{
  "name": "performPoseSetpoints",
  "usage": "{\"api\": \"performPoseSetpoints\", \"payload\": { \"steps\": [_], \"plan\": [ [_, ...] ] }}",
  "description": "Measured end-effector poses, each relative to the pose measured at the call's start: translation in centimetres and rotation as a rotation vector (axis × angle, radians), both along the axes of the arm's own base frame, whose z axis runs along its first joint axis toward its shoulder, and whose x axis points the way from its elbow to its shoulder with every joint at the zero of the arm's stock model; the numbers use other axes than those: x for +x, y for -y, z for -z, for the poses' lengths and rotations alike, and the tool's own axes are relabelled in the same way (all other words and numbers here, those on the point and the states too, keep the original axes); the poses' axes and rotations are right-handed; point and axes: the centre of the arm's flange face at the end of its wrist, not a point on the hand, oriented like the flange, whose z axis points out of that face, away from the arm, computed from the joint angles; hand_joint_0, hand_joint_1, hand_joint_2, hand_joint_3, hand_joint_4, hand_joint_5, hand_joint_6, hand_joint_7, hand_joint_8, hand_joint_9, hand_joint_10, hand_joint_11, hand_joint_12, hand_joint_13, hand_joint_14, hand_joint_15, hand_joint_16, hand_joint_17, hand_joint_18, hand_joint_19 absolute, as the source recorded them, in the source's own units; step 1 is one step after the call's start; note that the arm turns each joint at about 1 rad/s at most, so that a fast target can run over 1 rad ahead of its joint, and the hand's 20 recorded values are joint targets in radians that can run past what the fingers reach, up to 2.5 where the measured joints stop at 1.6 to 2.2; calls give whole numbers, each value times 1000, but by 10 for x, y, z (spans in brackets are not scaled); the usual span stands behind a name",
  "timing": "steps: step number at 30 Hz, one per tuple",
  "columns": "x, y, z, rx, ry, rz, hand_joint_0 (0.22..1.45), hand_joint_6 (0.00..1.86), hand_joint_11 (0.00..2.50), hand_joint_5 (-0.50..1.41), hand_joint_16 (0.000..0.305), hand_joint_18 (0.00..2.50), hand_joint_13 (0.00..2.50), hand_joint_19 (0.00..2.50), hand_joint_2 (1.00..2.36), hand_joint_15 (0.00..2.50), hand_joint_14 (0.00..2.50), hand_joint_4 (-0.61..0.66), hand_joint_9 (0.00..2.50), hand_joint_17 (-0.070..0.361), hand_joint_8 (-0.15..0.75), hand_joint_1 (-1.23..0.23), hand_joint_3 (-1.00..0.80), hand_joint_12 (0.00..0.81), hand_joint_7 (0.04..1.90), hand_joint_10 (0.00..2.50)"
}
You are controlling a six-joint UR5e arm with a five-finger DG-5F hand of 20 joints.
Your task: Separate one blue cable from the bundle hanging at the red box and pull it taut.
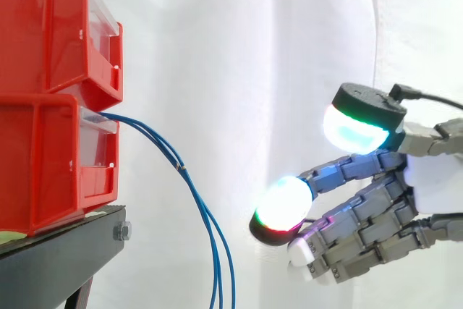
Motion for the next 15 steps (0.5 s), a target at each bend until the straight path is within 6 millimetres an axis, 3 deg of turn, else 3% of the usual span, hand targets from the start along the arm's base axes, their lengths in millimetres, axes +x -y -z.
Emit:
{"api": "performPoseSetpoints", "payload": {
  "steps": [9, 15],
  "plan": [
    [29, -5, 19, 31, -9, 10, 562, 502, 298, -192, 32, 281, 501, 117, 1000, 126, 4, 332, 717, 71, 351, -551, -490, 312, 807, 7],
    [36, -2, 24, 28, -9, 26, 542, 502, 302, -191, 32, 288, 511, 123, 1000, 139, 4, 336, 725, 73, 356, -559, -500, 318, 809, 7]
  ]
}}
